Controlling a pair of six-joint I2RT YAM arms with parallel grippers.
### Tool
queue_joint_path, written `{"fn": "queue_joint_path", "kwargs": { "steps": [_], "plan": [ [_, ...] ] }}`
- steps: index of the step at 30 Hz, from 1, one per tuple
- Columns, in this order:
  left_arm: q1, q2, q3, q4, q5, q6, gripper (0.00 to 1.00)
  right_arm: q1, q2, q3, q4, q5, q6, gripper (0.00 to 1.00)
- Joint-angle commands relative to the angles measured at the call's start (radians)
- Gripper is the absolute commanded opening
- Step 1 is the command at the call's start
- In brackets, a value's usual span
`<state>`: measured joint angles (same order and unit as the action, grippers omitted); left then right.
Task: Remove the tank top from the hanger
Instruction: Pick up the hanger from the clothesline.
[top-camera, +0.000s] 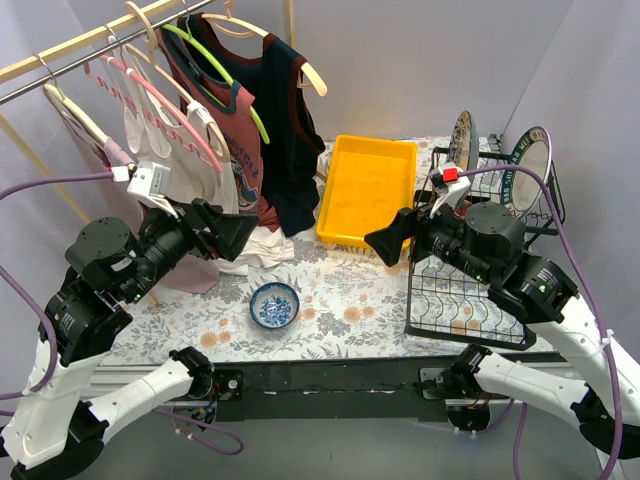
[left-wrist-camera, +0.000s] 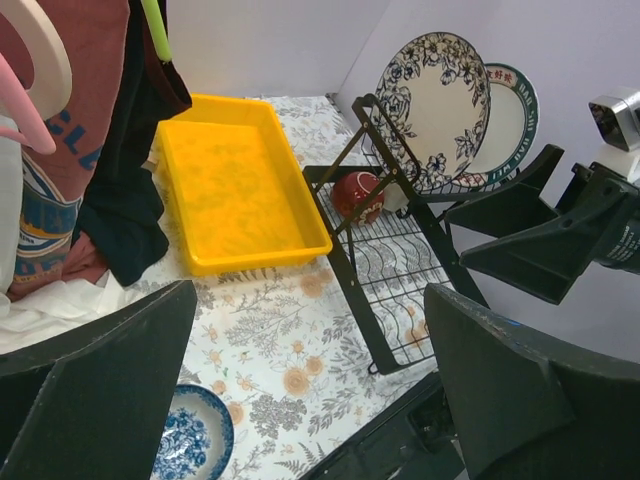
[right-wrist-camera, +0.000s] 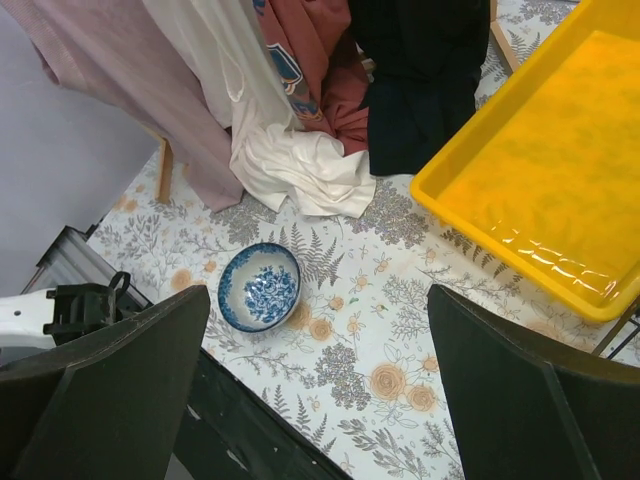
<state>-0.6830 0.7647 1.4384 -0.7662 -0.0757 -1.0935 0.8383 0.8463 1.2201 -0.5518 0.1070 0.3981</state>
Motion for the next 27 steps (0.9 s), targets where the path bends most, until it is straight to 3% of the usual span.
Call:
{"fn": "queue_joint_path", "kwargs": {
  "steps": [1, 6, 9, 12, 13, 15, 17, 22, 25, 27],
  "plan": [
    [-0.004, 0.05, 0.059, 0.031, -0.025, 0.026, 0.98, 0.002, -0.015, 0.038, 0.064, 0.042, 0.007, 0.98],
    [-0.004, 0.168, 0.241, -0.028, -0.122, 0.023, 0.98, 0.002, 0.008, 0.084, 0.104, 0.074, 0.021, 0.99],
    [-0.004, 0.249, 0.36, -0.041, -0.254, 0.024, 0.98, 0.001, 0.019, 0.102, 0.141, 0.037, 0.01, 0.99],
    [-0.004, 0.347, 0.508, -0.064, -0.422, 0.055, 0.98, 0.004, 0.019, 0.076, 0.213, -0.08, -0.011, 0.98],
    [-0.004, 0.375, 0.546, -0.067, -0.544, 0.072, 0.96, 0.004, 0.017, 0.062, 0.255, -0.101, -0.015, 0.96],
    [-0.004, 0.445, 0.623, -0.049, -0.652, 0.122, 0.87, 0.004, 0.019, 0.029, 0.28, -0.191, -0.007, 0.94],
    [-0.004, 0.49, 0.666, -0.038, -0.755, 0.185, 0.84, 0.004, 0.02, 0.009, 0.312, -0.237, 0.002, 0.93],
    [-0.003, 0.691, 0.891, -0.113, -0.811, 0.193, 0.84, 0.004, 0.022, -0.031, 0.331, -0.306, 0.021, 0.91],
    [0.036, 0.731, 0.916, -0.119, -0.812, 0.172, 0.82, 0.004, 0.014, -0.034, 0.322, -0.314, 0.022, 0.91],
    [0.124, 0.734, 0.915, -0.117, -0.797, 0.132, 0.8, 0.004, 0.001, -0.044, 0.323, -0.316, 0.022, 0.91]
  ]
}}
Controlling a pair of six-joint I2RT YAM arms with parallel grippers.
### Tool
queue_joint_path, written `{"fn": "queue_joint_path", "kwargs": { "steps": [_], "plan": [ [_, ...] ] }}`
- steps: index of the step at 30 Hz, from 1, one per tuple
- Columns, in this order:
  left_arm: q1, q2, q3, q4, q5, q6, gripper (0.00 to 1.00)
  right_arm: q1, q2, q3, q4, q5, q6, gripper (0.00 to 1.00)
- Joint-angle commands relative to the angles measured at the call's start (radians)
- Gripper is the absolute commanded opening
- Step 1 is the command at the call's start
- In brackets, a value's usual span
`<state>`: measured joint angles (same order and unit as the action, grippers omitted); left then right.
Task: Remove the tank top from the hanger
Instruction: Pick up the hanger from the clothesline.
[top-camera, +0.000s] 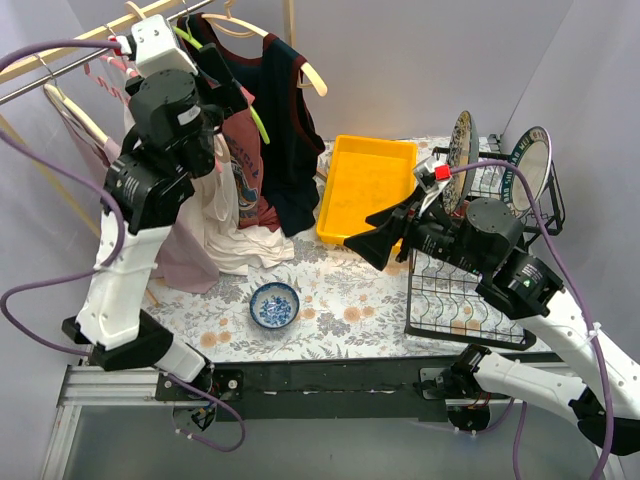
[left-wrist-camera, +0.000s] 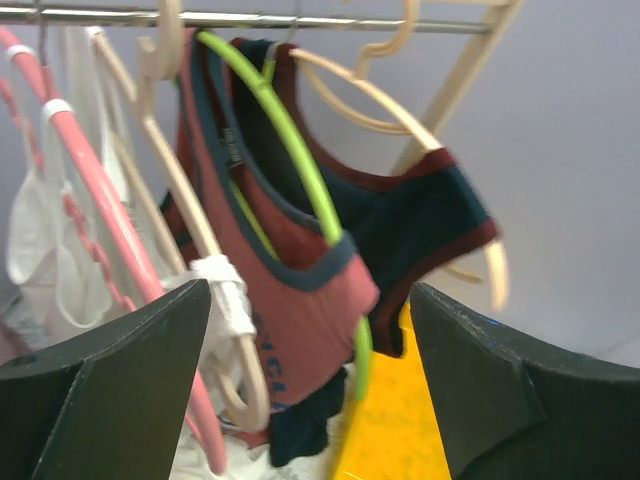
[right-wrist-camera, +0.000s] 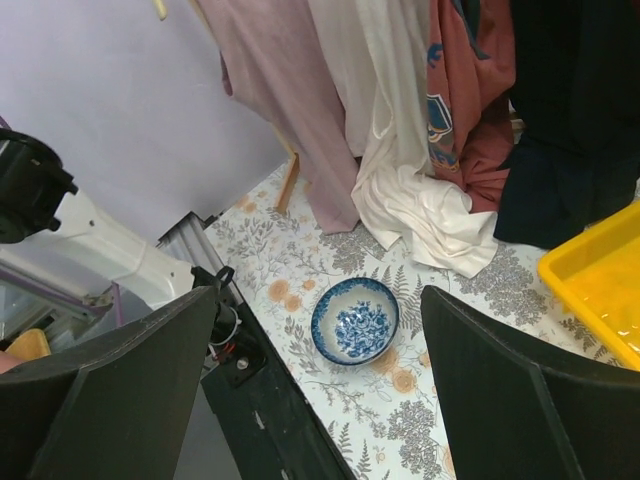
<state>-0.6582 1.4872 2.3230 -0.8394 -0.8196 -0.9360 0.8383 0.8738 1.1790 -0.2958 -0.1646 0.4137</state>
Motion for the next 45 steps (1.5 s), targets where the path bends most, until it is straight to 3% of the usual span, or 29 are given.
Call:
{"fn": "queue_joint_path", "kwargs": {
  "steps": [1, 2, 5, 10, 16, 20, 27, 35, 41, 45],
  "plan": [
    [0.138, 0.004, 0.023, -0.04, -0.03, -0.041, 0.79, 0.005, -0.033, -0.013, 0.07, -0.042, 0.01, 0.91],
    [0.222, -0.001, 0.003, -0.03, 0.009, -0.072, 0.78, 0.005, -0.042, -0.018, 0.069, -0.039, 0.01, 0.91],
    [0.316, 0.017, -0.002, -0.041, 0.085, -0.087, 0.75, 0.004, -0.053, -0.019, 0.05, -0.035, 0.005, 0.9],
    [0.39, 0.036, -0.026, -0.061, 0.175, -0.106, 0.72, 0.004, -0.073, -0.035, 0.044, -0.016, -0.01, 0.89],
    [0.459, 0.054, -0.037, -0.029, 0.198, -0.098, 0.57, 0.004, -0.081, -0.056, 0.055, -0.016, -0.013, 0.89],
    [0.508, 0.074, -0.033, -0.033, 0.278, -0.095, 0.56, 0.004, -0.084, -0.058, 0.044, -0.012, -0.021, 0.89],
    [0.519, 0.071, -0.091, 0.006, 0.333, -0.073, 0.55, 0.004, -0.084, -0.058, 0.043, 0.005, -0.03, 0.89],
    [0.52, 0.071, -0.08, 0.023, 0.381, -0.058, 0.32, 0.004, -0.061, -0.051, 0.049, 0.0, -0.03, 0.89],
    [0.52, 0.056, -0.067, 0.031, 0.393, -0.055, 0.26, 0.005, -0.055, -0.062, 0.066, -0.006, -0.027, 0.88],
    [0.52, 0.048, -0.068, 0.031, 0.399, -0.05, 0.09, 0.005, -0.055, -0.068, 0.066, -0.006, -0.026, 0.89]
  ]
}}
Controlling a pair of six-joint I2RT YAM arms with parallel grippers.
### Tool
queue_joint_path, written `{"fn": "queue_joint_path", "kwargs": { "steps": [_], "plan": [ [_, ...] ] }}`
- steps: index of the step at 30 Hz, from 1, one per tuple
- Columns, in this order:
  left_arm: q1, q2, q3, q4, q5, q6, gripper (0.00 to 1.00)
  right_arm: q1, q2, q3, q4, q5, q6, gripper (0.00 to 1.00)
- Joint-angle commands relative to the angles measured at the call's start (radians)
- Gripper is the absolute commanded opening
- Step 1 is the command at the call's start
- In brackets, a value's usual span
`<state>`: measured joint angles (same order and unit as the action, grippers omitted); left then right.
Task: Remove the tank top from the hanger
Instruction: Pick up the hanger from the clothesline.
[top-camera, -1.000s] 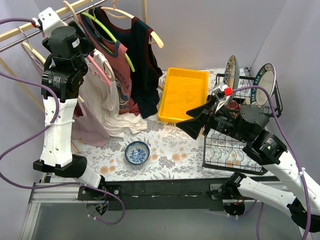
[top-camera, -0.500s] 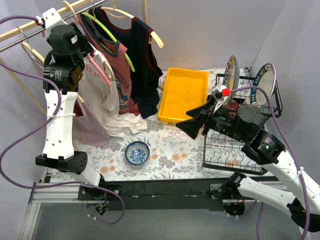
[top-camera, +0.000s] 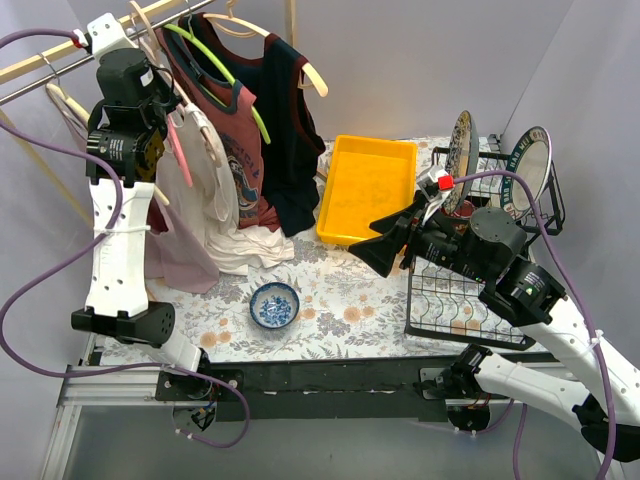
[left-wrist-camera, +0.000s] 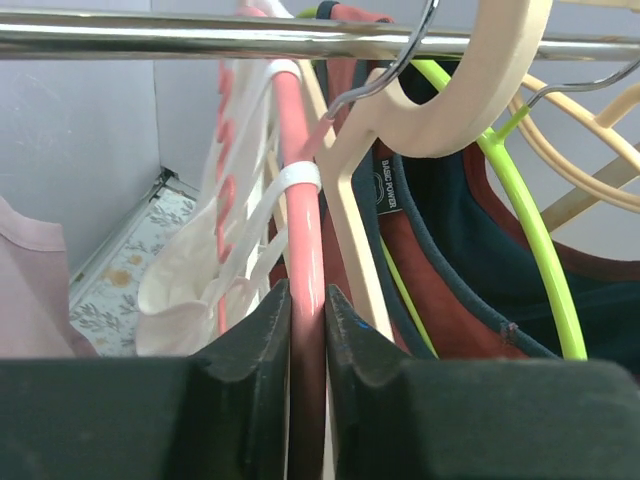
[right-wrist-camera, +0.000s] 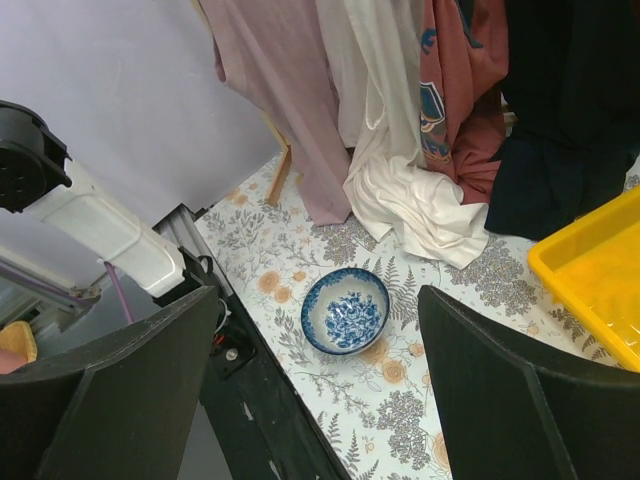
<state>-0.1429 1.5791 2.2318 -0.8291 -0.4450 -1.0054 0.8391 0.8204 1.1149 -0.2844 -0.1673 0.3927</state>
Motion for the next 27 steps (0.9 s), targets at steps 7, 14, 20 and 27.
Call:
{"fn": "queue_joint_path", "kwargs": {
  "steps": [7, 14, 20, 27],
  "plan": [
    [0.005, -0.076, 0.022, 0.018, 0.023, 0.028, 0.0, 0.003, 0.002, -0.006, 0.06, -0.005, -0.005, 0.89],
    [0.005, -0.14, 0.003, 0.041, 0.06, 0.044, 0.0, 0.003, 0.016, 0.0, 0.074, -0.021, 0.005, 0.89],
    [0.005, -0.183, -0.017, 0.048, 0.074, 0.057, 0.0, 0.003, 0.023, 0.002, 0.086, -0.034, 0.021, 0.88],
    [0.005, -0.251, -0.078, 0.041, 0.163, 0.045, 0.0, 0.003, 0.025, -0.01, 0.096, -0.035, 0.032, 0.88]
  ]
}}
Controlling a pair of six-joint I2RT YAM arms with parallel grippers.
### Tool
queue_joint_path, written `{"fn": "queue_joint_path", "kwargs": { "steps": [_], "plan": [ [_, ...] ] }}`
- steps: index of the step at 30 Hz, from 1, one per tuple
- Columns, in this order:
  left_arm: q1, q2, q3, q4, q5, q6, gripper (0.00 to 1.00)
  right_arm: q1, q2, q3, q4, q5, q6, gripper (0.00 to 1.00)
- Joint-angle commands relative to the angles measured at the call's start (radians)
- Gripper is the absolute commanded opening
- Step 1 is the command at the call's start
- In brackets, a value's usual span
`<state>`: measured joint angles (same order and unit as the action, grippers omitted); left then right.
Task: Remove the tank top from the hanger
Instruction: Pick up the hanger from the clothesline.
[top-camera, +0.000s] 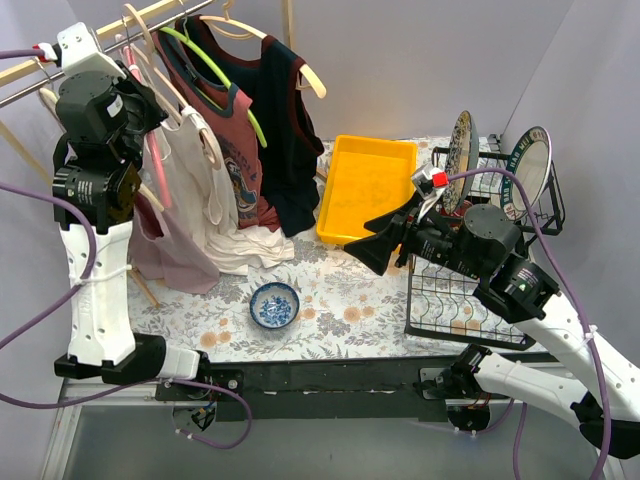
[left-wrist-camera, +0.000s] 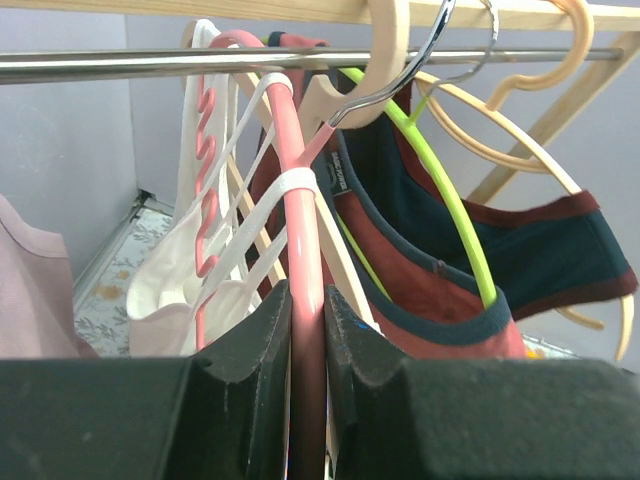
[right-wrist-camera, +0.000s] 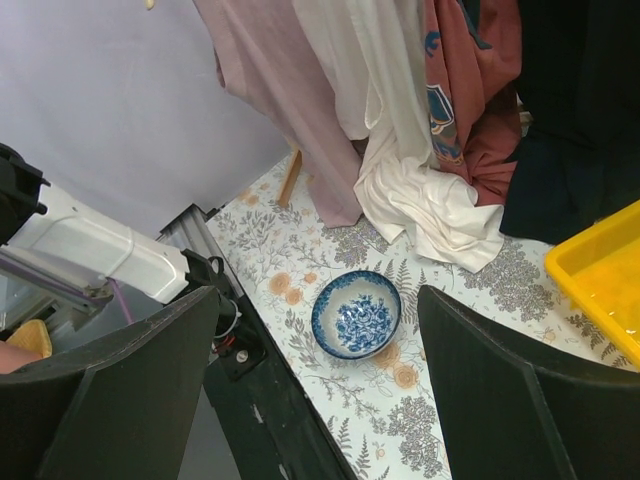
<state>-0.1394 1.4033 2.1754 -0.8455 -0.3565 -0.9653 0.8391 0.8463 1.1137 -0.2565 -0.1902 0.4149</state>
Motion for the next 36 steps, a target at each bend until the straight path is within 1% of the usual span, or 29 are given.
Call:
{"fn": "queue_joint_path", "kwargs": {
  "steps": [1, 6, 10, 14, 17, 22, 25, 28, 31, 34, 35, 36],
  "plan": [
    [0.001, -0.092, -0.031, 0.057, 0.082, 0.002, 0.0, 0.003, 0.0, -0.009, 0.069, -0.017, 0.01, 0.88],
    [0.001, -0.133, -0.078, 0.057, 0.111, 0.005, 0.0, 0.003, 0.011, -0.008, 0.076, -0.029, 0.016, 0.88],
    [0.001, -0.158, -0.103, 0.037, 0.108, -0.001, 0.0, 0.003, 0.014, -0.005, 0.079, -0.046, 0.022, 0.88],
    [0.001, -0.205, -0.176, 0.046, 0.117, 0.005, 0.0, 0.003, 0.011, -0.011, 0.083, -0.051, 0.025, 0.88],
    [0.001, -0.222, -0.192, 0.031, 0.136, 0.004, 0.0, 0.003, 0.011, -0.017, 0.088, -0.052, 0.027, 0.88],
    [0.001, -0.265, -0.236, -0.004, 0.143, -0.033, 0.0, 0.003, 0.03, -0.008, 0.086, -0.071, 0.027, 0.88],
    [0.001, -0.303, -0.256, -0.007, 0.178, -0.047, 0.0, 0.003, 0.046, 0.001, 0.088, -0.077, 0.021, 0.88],
    [0.001, -0.364, -0.301, -0.004, 0.215, -0.075, 0.0, 0.005, 0.077, 0.02, 0.091, -0.095, 0.016, 0.88],
    [0.001, -0.411, -0.339, -0.017, 0.197, -0.104, 0.0, 0.008, 0.132, 0.076, 0.099, -0.126, 0.018, 0.86],
    [0.001, -0.484, -0.425, -0.02, 0.163, -0.15, 0.0, 0.032, 0.209, 0.164, 0.103, -0.138, 0.007, 0.85],
    [0.003, -0.521, -0.481, -0.02, 0.162, -0.162, 0.0, 0.041, 0.229, 0.182, 0.109, -0.138, 0.004, 0.85],
    [0.001, -0.533, -0.505, -0.02, 0.166, -0.171, 0.0, 0.063, 0.264, 0.198, 0.118, -0.141, -0.004, 0.85]
  ]
}}
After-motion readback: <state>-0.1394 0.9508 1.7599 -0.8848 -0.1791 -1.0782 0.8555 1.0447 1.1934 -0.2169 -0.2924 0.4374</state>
